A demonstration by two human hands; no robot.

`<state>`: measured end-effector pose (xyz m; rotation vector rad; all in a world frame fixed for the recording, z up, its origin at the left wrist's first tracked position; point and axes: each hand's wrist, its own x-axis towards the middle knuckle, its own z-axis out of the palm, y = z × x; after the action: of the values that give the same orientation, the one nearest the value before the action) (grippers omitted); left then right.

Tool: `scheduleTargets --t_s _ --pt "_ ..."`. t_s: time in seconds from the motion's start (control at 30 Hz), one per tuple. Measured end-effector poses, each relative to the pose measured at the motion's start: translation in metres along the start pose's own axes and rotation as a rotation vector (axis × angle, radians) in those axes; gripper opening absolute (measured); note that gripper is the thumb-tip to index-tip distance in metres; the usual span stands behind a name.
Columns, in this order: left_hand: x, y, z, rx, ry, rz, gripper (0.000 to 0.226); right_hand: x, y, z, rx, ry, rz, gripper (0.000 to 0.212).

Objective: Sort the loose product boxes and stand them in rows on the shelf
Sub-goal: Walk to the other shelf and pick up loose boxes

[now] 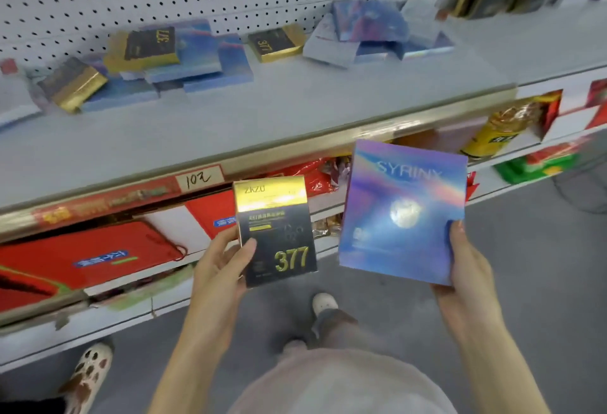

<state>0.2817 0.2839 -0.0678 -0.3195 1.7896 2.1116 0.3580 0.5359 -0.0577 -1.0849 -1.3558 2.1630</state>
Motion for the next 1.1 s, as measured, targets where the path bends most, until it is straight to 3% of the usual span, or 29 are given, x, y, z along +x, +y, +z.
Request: scheduleTargets --t_s 0.27,0.4,0.63,0.87,1.1 --pt "0.012 -0.004 0.106 0.084 -0.133 0.000 0.022 0.043 -0.032 -0.083 0.056 0.106 -0.034 0.029" --pt "0.028 -0.019 0.205 0.144 -0.268 -0.033 0.025 0.085 -0.068 -0.145 0.098 0.192 -0.063 0.028" --pt "0.043 -0.048 0.402 0.113 -0.358 -0.092 0.028 0.175 -0.160 -0.275 0.071 0.280 -0.111 0.024" --pt "0.065 -0.044 0.526 0.089 -0.384 -0.051 0.029 0.267 -0.247 -0.337 -0.022 0.212 -0.213 0.022" --pt "0.135 -0.031 0.599 0.076 -0.302 0.026 0.029 0.382 -0.294 -0.327 -0.034 0.062 -0.224 0.022"
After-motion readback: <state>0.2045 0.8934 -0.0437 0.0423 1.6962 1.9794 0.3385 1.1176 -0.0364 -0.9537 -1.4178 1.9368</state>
